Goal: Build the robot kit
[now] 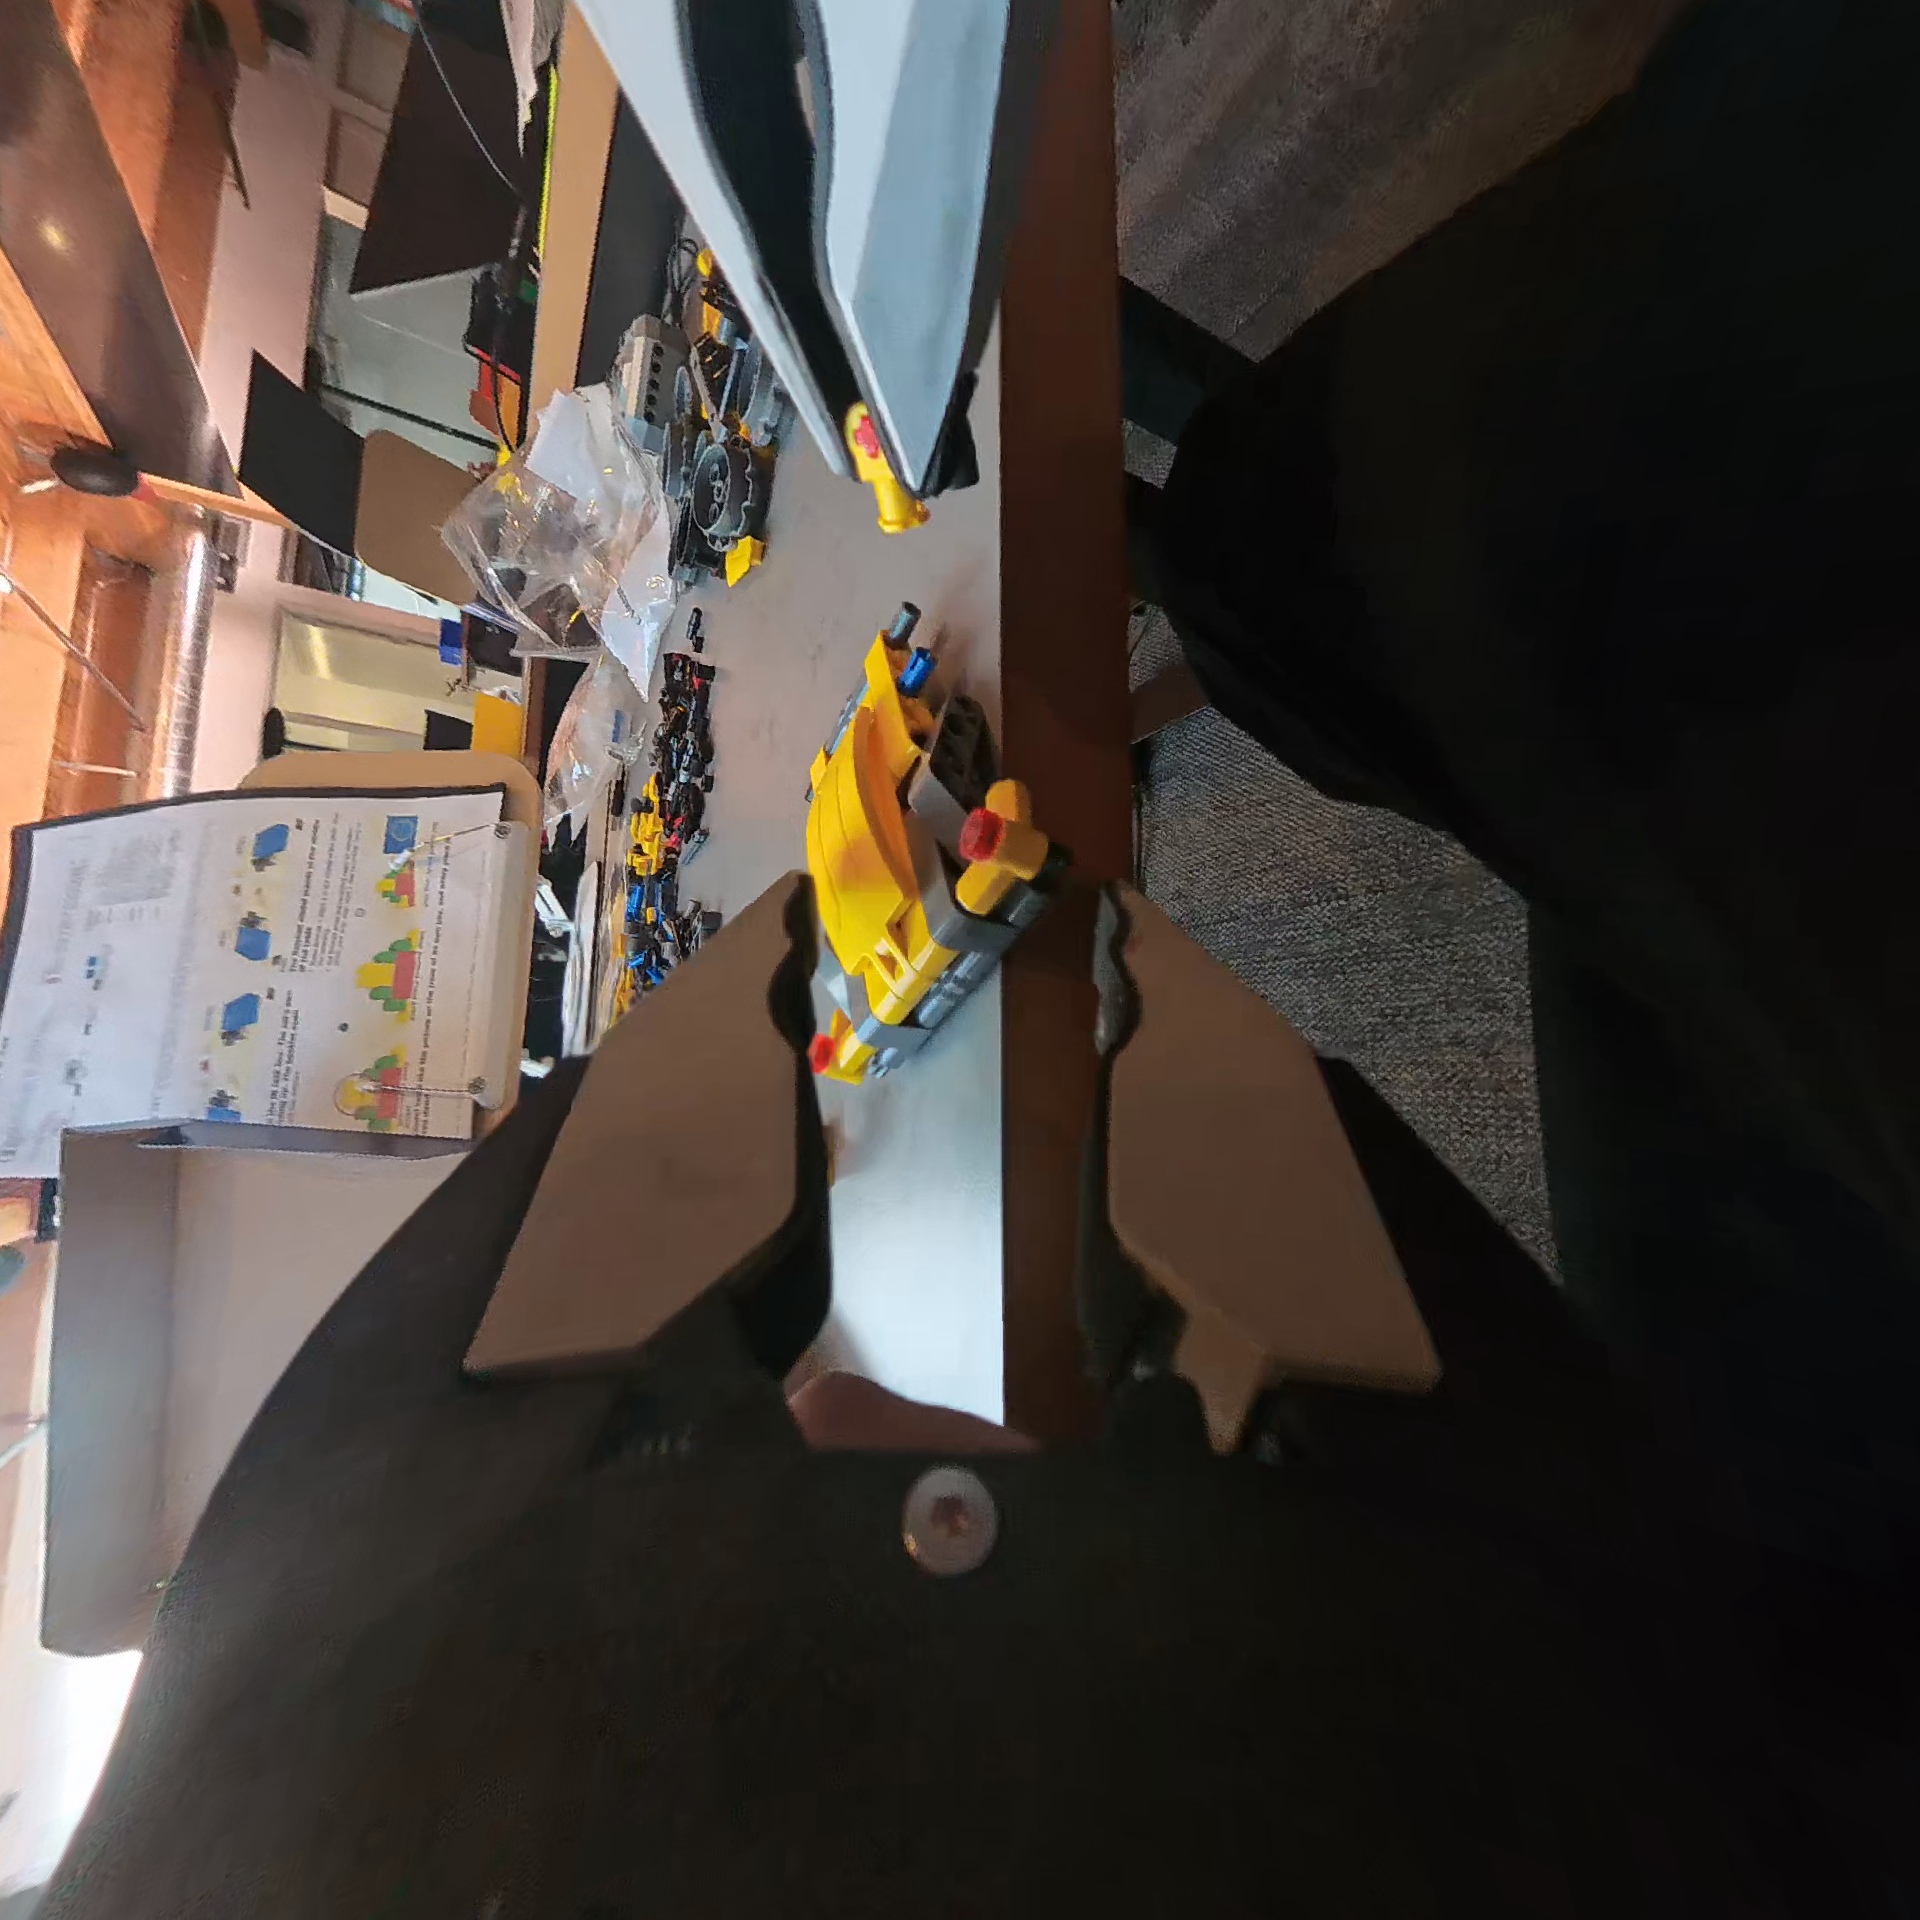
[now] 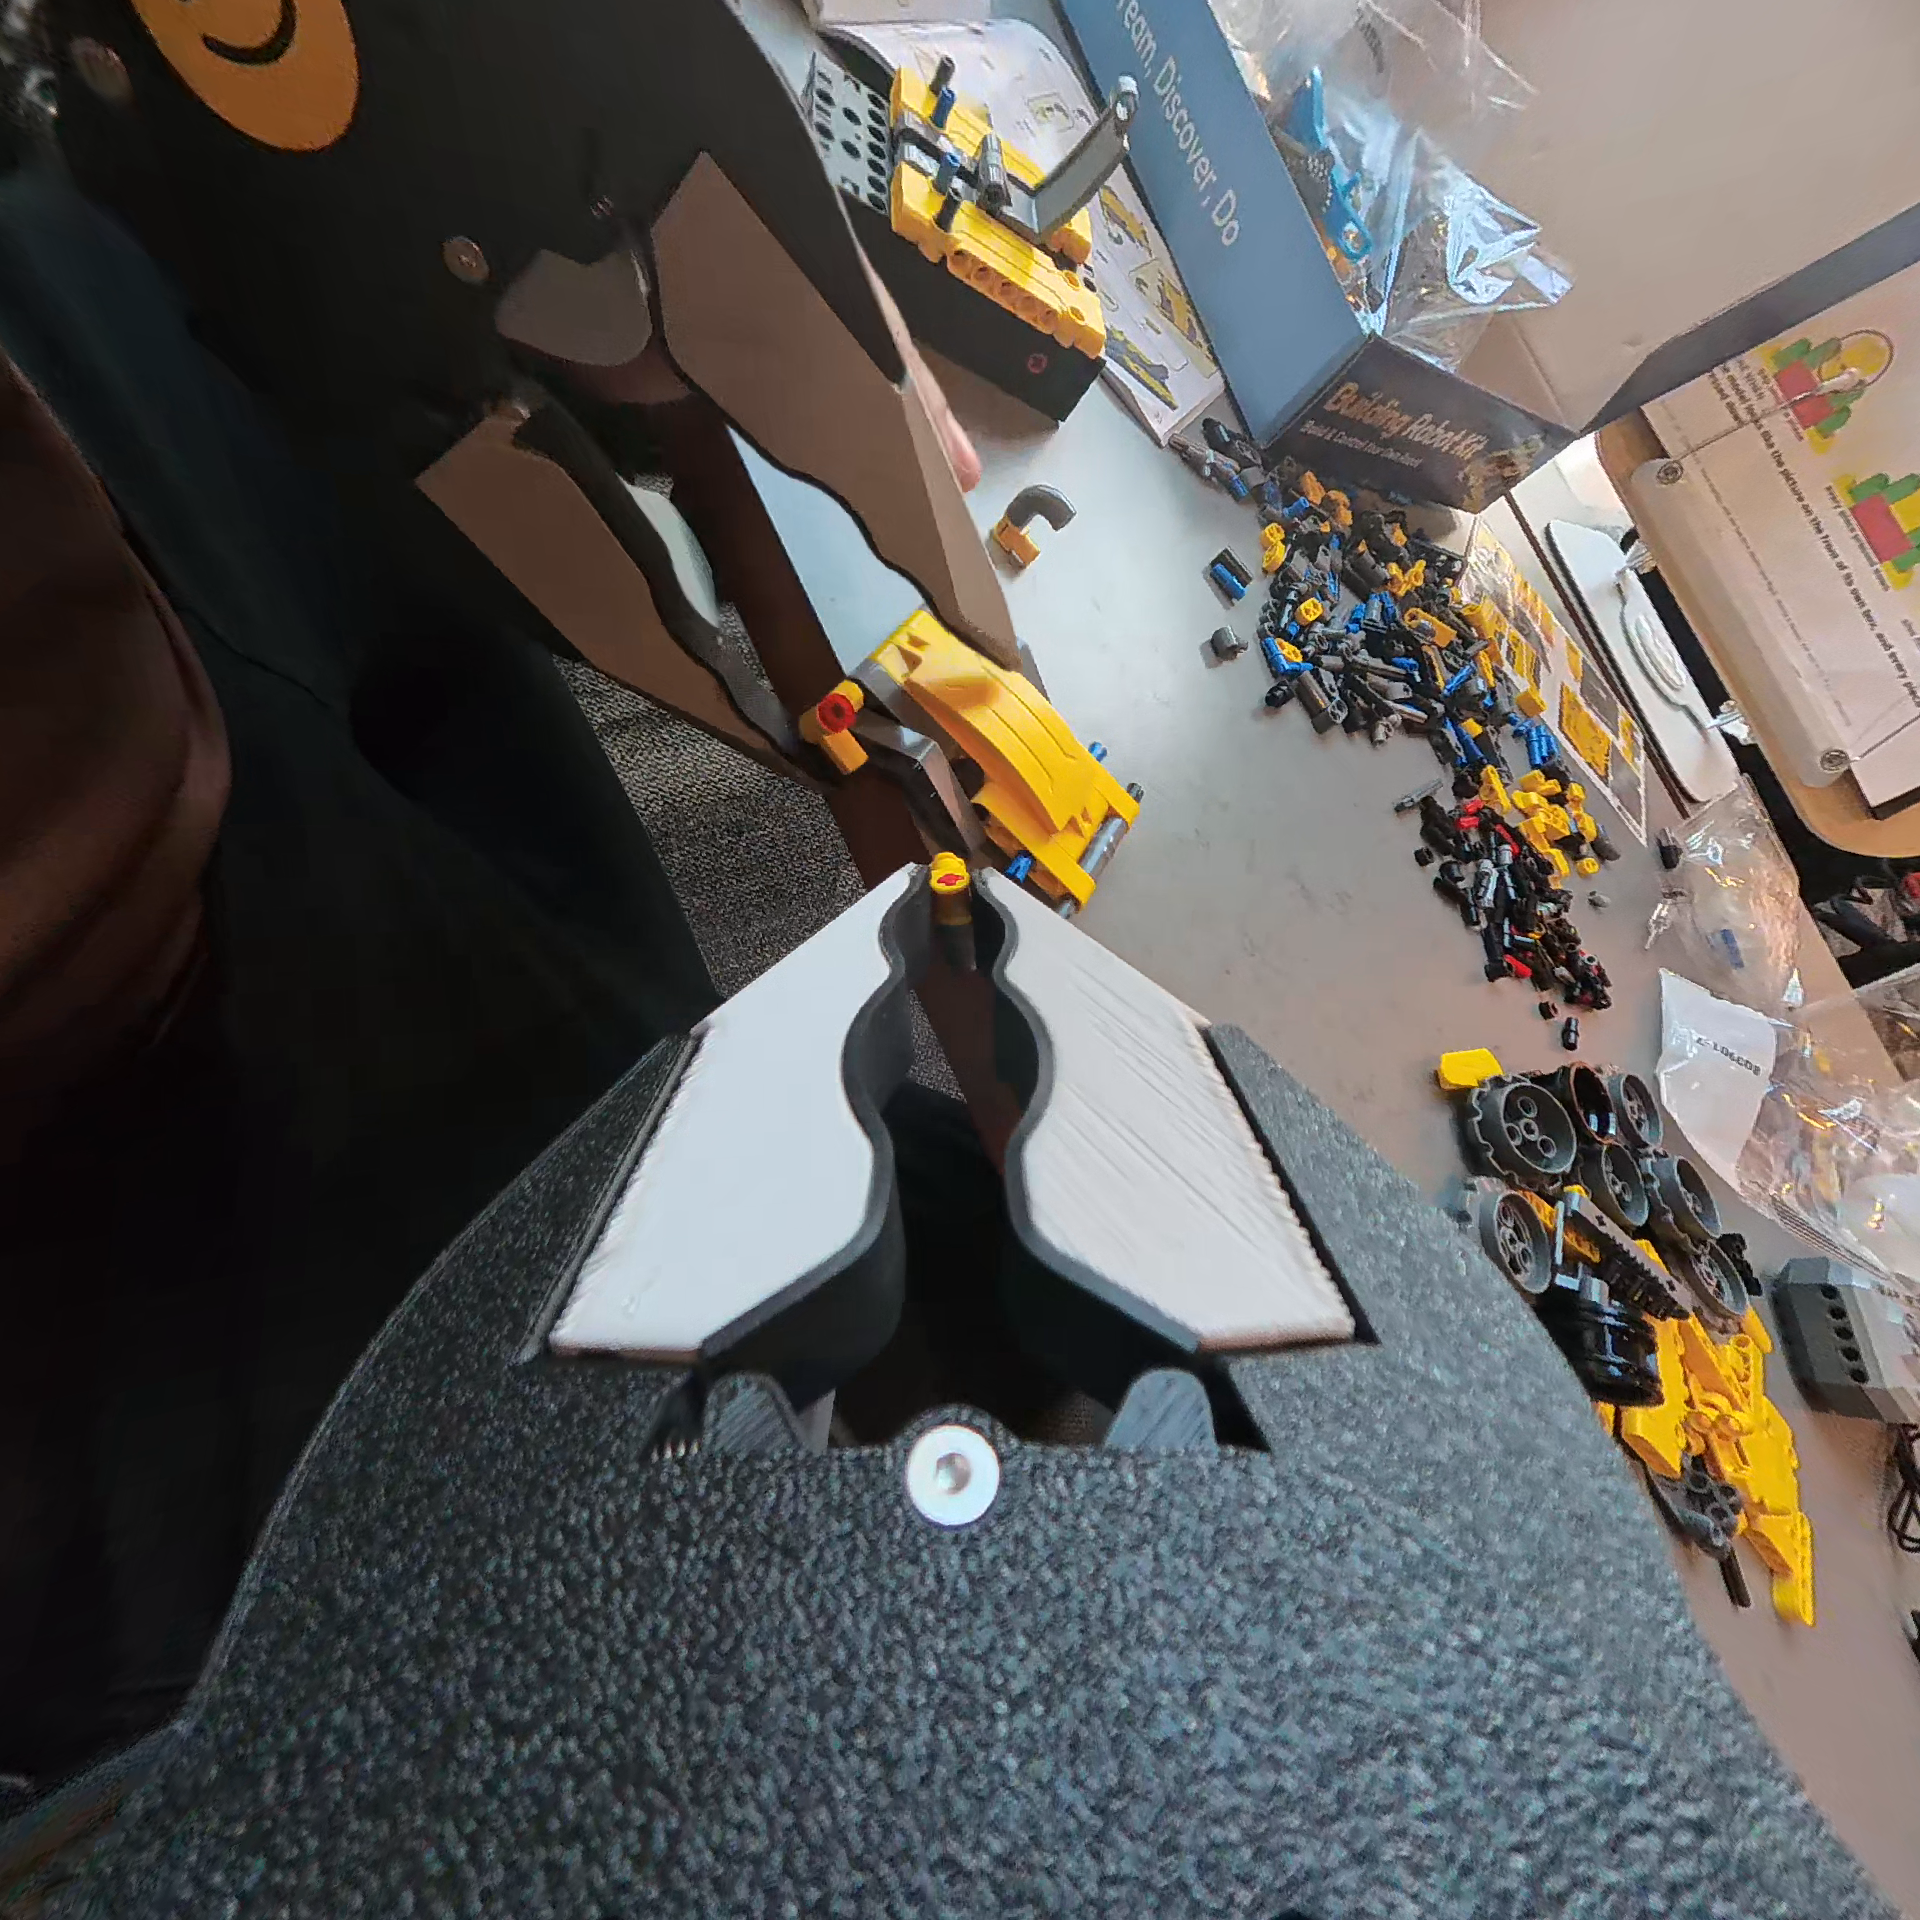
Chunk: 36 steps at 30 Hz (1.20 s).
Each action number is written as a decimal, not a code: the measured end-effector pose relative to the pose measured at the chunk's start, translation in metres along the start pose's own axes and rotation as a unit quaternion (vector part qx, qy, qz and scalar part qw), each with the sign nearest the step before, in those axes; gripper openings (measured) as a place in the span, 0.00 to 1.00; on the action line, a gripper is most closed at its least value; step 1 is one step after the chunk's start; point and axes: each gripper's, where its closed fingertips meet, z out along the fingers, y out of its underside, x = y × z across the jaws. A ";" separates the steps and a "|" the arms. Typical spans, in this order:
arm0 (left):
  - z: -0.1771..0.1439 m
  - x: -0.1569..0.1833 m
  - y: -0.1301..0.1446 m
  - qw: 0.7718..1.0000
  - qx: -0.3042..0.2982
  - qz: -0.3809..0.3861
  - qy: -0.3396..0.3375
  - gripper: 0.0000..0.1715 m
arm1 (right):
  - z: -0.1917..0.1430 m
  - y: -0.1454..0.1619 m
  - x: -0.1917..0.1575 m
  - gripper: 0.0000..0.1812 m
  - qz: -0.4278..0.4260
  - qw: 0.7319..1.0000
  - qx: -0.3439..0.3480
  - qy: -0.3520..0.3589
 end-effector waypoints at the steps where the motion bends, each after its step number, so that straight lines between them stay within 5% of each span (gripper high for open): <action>1: -0.001 0.001 0.001 1.000 0.002 0.009 0.004 0.32 | 0.000 0.000 -0.001 0.04 -0.003 1.000 0.000 0.000; 14: -0.005 -0.003 -0.011 0.997 0.046 0.053 -0.020 0.16 | 0.000 -0.009 -0.009 0.04 -0.022 1.000 0.014 -0.011; 22: -0.013 -0.045 -0.025 0.996 0.082 -0.042 -0.023 0.07 | -0.006 -0.028 -0.002 0.04 -0.065 0.997 0.036 0.032; 31: -0.014 -0.069 -0.033 0.993 0.101 -0.059 0.003 0.07 | -0.017 -0.054 0.036 0.04 0.076 0.988 0.137 0.001; 36: -0.013 -0.067 -0.027 0.990 0.120 -0.066 -0.012 0.07 | 0.000 -0.046 0.036 0.04 0.158 0.973 0.144 -0.086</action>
